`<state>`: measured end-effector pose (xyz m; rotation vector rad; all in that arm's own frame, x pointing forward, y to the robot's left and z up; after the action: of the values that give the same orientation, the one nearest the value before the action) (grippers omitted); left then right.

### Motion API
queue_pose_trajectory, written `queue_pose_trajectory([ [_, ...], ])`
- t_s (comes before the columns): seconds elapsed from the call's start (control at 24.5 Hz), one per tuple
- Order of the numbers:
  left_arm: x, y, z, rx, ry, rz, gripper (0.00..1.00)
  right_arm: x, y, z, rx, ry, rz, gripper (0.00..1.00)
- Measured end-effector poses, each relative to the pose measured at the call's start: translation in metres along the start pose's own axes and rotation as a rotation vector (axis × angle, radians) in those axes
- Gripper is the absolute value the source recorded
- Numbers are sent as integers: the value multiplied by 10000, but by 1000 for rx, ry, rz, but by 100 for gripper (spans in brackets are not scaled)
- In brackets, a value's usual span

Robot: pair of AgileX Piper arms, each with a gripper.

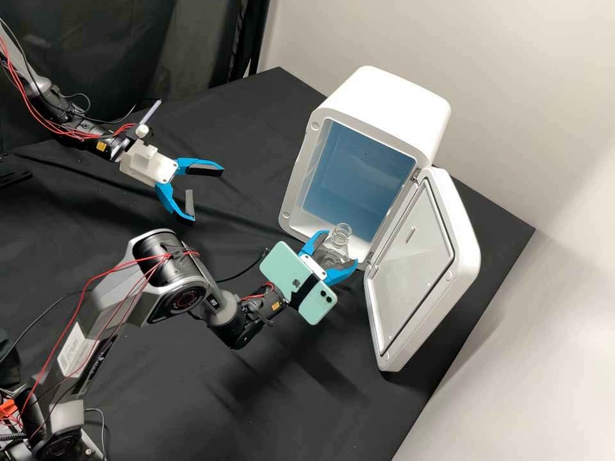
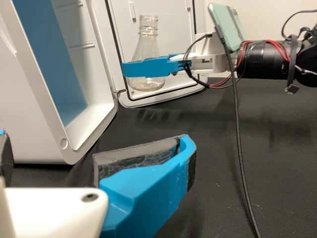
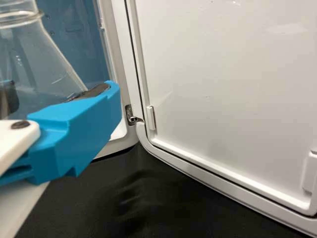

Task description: Take the flask out of the incubator

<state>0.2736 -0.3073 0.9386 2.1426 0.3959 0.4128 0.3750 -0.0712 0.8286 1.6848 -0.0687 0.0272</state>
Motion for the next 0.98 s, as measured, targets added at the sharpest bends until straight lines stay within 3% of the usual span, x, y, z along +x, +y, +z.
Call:
queue_pose_trajectory([
  [0.12, 0, 0, 0, 0, 0, 0, 100, -99, 40, 6, -5, -5, -9, 0],
  [0.41, 0, 0, 0, 0, 0, 0, 100, -405, 276, -34, 26, -11, -1, 0],
  [0.57, 0, 0, 0, 0, 0, 0, 100, -582, 395, -84, 11, -3, 0, 0],
  [0.73, 0, 0, 0, 0, 0, 0, 100, -707, 438, -136, -14, 18, -15, 0],
  [0.98, 0, 0, 0, 0, 0, 0, 100, -877, 471, -220, -20, 50, -58, 0],
])
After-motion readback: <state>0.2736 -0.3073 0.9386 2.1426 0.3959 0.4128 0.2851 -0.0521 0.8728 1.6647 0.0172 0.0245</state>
